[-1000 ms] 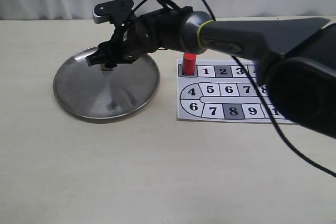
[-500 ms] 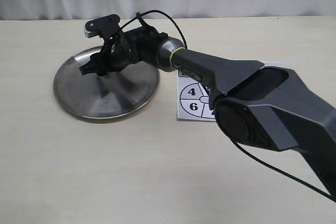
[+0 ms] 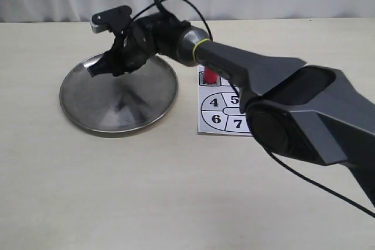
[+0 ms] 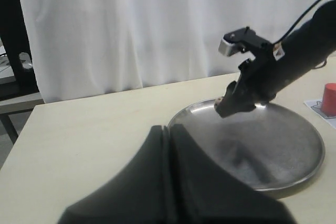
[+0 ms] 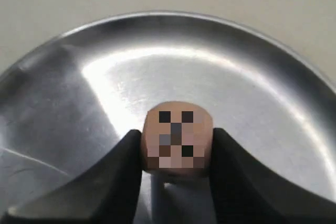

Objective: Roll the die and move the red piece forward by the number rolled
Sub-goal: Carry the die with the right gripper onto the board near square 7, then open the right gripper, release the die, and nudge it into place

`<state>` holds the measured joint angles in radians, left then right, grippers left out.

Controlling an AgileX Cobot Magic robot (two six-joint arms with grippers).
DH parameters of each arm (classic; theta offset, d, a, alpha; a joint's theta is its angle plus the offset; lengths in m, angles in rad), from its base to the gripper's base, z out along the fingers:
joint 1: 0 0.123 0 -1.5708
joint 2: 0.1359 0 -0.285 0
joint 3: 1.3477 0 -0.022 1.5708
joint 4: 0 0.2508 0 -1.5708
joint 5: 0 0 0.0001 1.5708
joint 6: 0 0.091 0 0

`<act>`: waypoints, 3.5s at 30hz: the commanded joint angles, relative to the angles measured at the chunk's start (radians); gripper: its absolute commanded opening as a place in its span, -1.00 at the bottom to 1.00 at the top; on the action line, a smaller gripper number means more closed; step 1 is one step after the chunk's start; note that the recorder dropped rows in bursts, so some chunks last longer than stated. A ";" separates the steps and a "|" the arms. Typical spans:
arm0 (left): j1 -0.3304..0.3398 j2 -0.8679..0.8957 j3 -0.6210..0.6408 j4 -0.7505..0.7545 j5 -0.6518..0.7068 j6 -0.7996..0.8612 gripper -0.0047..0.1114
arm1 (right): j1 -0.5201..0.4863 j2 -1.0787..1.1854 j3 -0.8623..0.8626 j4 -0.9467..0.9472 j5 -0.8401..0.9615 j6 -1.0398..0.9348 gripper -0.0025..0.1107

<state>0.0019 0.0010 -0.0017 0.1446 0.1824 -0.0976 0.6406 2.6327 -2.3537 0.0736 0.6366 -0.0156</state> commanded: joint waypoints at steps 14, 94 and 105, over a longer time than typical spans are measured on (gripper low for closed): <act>-0.002 -0.001 0.002 0.000 -0.009 -0.001 -0.92 | -0.231 -0.493 -0.006 -0.102 0.460 -0.022 -0.88; -0.002 -0.001 0.002 0.000 -0.009 -0.001 -0.92 | -0.534 -0.762 1.378 -0.269 -0.407 0.237 -0.88; -0.002 -0.001 0.002 0.000 -0.009 -0.001 -0.92 | -0.534 -0.731 1.415 -0.269 -0.522 0.237 -0.88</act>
<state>0.0019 0.0010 -0.0017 0.1446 0.1824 -0.0976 0.1136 1.8808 -0.9434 -0.1910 0.1484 0.2230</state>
